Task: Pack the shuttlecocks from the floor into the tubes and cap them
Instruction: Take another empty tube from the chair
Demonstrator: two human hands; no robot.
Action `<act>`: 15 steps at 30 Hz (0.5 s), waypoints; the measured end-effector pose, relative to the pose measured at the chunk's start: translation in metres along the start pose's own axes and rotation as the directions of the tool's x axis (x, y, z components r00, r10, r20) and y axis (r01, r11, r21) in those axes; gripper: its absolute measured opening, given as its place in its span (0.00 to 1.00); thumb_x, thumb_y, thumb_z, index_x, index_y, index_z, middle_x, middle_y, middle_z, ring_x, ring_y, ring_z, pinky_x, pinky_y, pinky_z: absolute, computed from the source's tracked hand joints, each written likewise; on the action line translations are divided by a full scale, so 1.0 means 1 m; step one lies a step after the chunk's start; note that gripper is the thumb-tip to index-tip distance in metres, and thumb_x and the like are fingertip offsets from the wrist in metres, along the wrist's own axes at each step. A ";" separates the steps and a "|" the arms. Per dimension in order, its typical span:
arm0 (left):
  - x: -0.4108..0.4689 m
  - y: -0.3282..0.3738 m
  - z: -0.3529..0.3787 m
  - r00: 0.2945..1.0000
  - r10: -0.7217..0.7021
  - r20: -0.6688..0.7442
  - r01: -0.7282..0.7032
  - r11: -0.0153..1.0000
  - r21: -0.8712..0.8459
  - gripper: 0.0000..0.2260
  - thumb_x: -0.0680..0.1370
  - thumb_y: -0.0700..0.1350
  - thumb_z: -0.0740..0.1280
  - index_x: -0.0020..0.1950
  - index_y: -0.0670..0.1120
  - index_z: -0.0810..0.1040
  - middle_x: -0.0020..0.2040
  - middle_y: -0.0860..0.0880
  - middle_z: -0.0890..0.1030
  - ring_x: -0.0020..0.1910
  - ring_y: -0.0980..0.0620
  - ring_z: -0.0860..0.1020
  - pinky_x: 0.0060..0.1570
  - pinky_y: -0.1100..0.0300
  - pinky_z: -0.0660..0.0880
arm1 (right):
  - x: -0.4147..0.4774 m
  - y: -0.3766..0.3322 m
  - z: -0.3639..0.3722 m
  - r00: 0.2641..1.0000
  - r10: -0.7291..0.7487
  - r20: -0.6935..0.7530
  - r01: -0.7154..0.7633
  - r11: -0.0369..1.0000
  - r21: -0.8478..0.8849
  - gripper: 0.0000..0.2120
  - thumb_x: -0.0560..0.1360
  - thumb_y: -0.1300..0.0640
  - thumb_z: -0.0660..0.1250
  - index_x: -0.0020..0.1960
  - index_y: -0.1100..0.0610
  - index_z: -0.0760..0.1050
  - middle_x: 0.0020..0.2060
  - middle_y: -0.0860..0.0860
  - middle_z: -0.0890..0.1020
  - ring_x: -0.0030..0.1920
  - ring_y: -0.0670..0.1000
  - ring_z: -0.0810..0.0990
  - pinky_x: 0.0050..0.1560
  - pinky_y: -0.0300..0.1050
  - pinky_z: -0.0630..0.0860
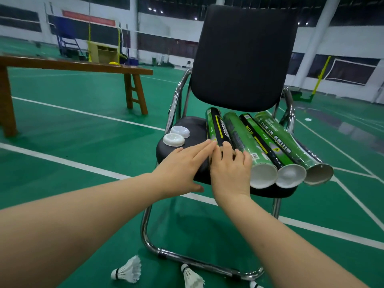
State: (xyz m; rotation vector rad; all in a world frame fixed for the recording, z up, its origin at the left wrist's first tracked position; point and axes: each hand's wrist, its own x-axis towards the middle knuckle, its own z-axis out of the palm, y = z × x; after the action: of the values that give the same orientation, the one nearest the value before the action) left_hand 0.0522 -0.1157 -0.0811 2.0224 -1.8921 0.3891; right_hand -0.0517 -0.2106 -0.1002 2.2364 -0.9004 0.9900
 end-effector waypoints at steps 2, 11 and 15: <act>-0.003 0.009 -0.006 0.998 0.024 -0.059 -0.026 0.999 -0.030 0.52 0.65 0.54 0.76 0.76 0.53 0.41 0.77 0.55 0.51 0.74 0.55 0.56 0.68 0.49 0.62 | -0.003 0.000 -0.014 0.999 0.031 -0.009 -0.030 0.999 0.024 0.30 0.57 0.58 0.77 0.56 0.60 0.69 0.53 0.57 0.80 0.42 0.61 0.80 0.51 0.54 0.74; -0.008 0.059 -0.063 0.961 0.073 -0.268 -0.119 0.980 -0.157 0.47 0.66 0.55 0.73 0.75 0.59 0.45 0.75 0.52 0.59 0.71 0.51 0.63 0.65 0.42 0.66 | -0.023 0.016 -0.153 0.987 0.161 -0.008 -0.156 0.969 0.193 0.33 0.53 0.55 0.81 0.55 0.58 0.73 0.54 0.57 0.80 0.44 0.59 0.81 0.49 0.56 0.76; -0.017 0.090 -0.114 0.915 0.125 -0.383 -0.174 0.980 -0.097 0.39 0.68 0.55 0.70 0.74 0.57 0.54 0.75 0.51 0.61 0.73 0.51 0.61 0.69 0.43 0.59 | -0.027 0.025 -0.229 0.987 0.156 -0.023 -0.147 0.964 0.223 0.36 0.51 0.52 0.82 0.56 0.58 0.74 0.54 0.58 0.80 0.45 0.59 0.82 0.51 0.60 0.76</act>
State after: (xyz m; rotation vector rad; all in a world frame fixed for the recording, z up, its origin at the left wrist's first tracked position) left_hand -0.0351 -0.0564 0.0207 1.5887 -1.7817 0.6278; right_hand -0.1826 -0.0600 0.0189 2.3466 -0.9993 1.2553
